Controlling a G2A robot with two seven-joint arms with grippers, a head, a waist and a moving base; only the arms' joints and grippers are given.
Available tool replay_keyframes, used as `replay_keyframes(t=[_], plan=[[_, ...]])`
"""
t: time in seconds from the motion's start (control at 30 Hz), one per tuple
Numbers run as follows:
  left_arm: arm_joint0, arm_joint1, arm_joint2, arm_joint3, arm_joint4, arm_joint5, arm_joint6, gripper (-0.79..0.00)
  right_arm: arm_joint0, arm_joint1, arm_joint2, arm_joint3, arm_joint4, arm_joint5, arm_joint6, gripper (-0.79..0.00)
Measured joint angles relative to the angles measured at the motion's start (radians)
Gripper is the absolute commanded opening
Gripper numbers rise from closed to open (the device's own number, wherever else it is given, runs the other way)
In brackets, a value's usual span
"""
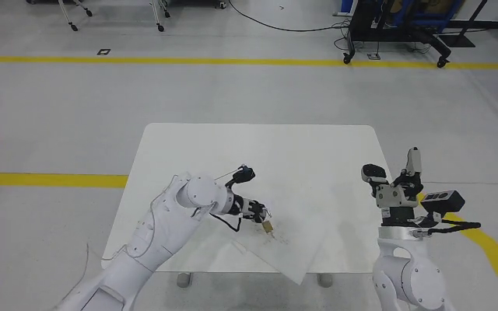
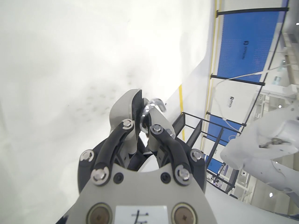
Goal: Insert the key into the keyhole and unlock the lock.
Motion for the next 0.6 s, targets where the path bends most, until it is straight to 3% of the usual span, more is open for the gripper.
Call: replay_keyframes(t=[0.03,0.37,0.6], plan=[[-0.003,-0.001,0.007,0.002,0.009,0.010,-0.007,0.000,0.000,0.000,-0.001,0.000,0.000,0.000,0.000,0.000],[0.001,0.014,-0.024,-0.046,0.026,0.075,-0.024,0.000,0.001,0.000,-0.002,0.001,0.000,0.000,0.000,0.000],[0.073,0.049,-0.167,-0.158,-0.054,0.083,0.014,0.000,0.001,0.000,-0.001,0.001,0.000,0.000,0.000,0.000]])
